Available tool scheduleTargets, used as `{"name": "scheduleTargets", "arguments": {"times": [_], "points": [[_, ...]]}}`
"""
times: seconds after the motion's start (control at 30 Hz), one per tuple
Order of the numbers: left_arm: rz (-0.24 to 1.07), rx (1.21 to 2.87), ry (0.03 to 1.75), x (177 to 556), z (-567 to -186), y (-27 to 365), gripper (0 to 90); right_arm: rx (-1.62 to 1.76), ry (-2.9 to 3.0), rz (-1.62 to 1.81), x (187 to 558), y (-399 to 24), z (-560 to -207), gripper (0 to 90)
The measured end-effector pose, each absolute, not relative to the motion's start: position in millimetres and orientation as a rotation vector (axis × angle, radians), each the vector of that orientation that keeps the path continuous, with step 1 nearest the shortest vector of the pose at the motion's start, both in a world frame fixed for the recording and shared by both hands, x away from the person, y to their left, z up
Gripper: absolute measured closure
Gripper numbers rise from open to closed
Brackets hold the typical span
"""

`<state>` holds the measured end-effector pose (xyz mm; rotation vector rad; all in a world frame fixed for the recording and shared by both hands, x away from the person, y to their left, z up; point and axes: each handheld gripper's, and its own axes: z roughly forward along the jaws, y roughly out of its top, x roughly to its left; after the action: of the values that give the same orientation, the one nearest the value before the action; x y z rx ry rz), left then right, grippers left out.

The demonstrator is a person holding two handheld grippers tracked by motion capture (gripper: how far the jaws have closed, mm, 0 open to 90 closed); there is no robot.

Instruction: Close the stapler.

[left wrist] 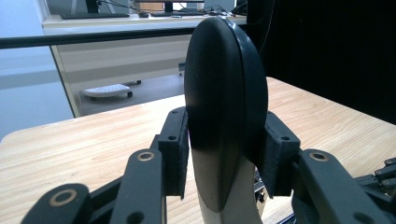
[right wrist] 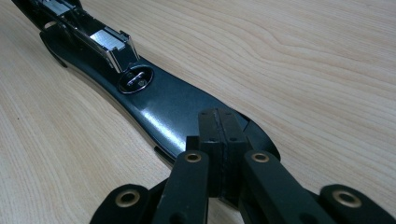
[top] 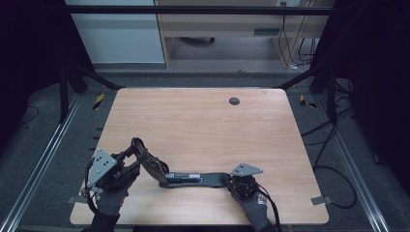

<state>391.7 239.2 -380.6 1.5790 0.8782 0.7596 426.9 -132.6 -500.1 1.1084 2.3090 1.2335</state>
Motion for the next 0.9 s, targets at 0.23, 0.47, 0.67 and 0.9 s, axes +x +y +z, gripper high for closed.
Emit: {"name": "scheduleTargets", "arguments": {"times": [0.23, 0.47, 0.67, 0.9], "points": [[0.769, 1.583, 0.878, 391.7, -379.7, 235.2, 58.5, 1.11, 2.308, 1.234, 426.8, -132.5, -500.1, 90.0], [0.781, 1.588, 0.868, 392.1, -378.9, 229.2, 58.5, 1.119, 2.307, 1.24, 426.8, -132.9, -500.4, 90.0], [0.798, 1.597, 0.862, 392.4, -377.7, 223.0, 58.5, 1.121, 2.306, 1.238, 426.8, -133.1, -500.2, 90.0], [0.801, 1.599, 0.864, 392.4, -377.2, 220.2, 58.5, 1.129, 2.309, 1.239, 426.1, -134.1, -499.9, 90.0]]}}
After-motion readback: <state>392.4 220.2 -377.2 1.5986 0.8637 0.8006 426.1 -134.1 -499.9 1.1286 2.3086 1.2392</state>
